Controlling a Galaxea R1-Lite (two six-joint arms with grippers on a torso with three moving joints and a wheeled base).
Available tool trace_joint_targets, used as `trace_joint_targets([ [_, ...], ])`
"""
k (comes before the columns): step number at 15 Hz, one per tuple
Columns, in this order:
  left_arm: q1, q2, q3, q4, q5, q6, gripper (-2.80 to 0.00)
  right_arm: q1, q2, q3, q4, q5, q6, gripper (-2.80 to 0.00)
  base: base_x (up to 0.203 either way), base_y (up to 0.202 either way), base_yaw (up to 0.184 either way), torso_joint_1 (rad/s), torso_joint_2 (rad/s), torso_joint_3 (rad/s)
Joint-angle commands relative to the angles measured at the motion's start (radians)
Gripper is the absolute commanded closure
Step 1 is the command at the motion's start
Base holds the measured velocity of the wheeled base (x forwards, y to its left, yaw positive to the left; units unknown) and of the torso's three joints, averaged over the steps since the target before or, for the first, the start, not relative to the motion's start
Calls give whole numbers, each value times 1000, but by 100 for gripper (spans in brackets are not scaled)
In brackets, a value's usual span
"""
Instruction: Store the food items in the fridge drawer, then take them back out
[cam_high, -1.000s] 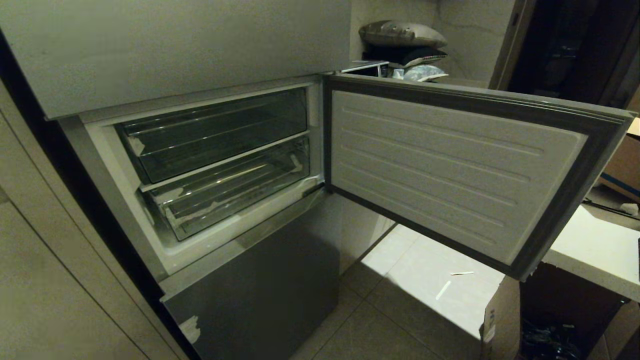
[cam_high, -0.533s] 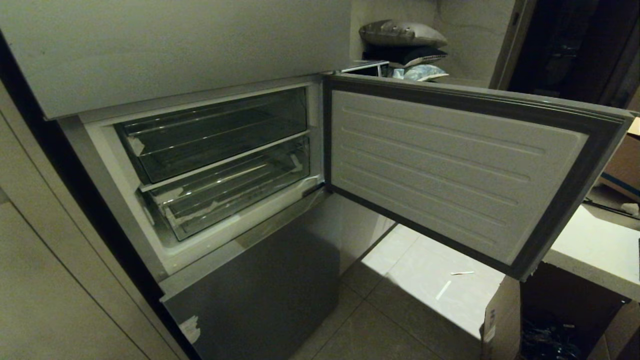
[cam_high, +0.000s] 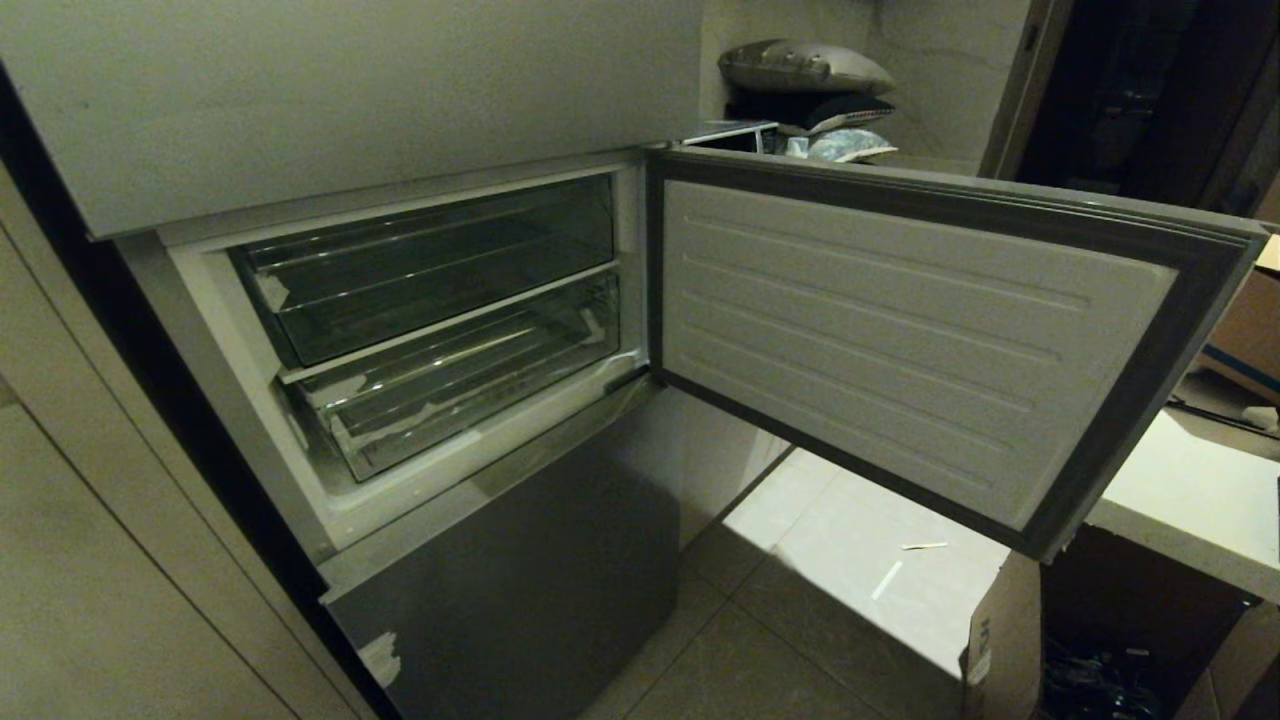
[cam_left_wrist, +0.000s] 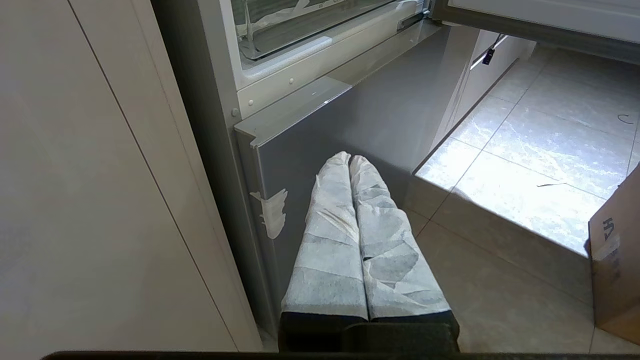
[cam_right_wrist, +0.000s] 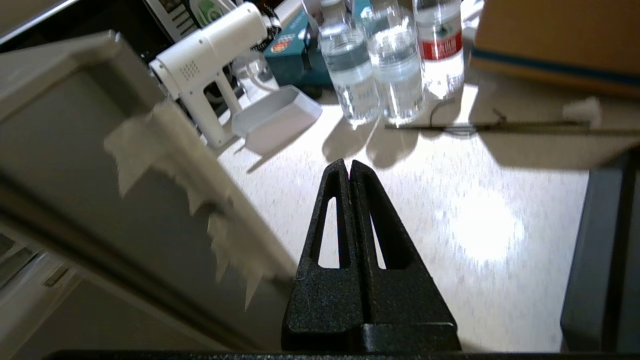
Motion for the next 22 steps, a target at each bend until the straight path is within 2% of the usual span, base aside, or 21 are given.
trace_joint_targets([
  [1, 0, 0, 0, 0, 0, 0, 0, 8, 71, -18, -59, 6, -9, 0, 0, 0, 0, 0, 0, 0],
  [5, 0, 0, 0, 0, 0, 0, 0, 39, 108, -25, -77, 73, -11, 0, 0, 0, 0, 0, 0, 0],
  [11, 0, 0, 0, 0, 0, 0, 0, 40, 167, -40, -221, 74, -11, 0, 0, 0, 0, 0, 0, 0],
  [16, 0, 0, 0, 0, 0, 0, 0, 57, 163, -35, -221, 78, -11, 0, 0, 0, 0, 0, 0, 0],
  [22, 0, 0, 0, 0, 0, 0, 0, 76, 154, -13, -217, 122, -12, 0, 0, 0, 0, 0, 0, 0],
])
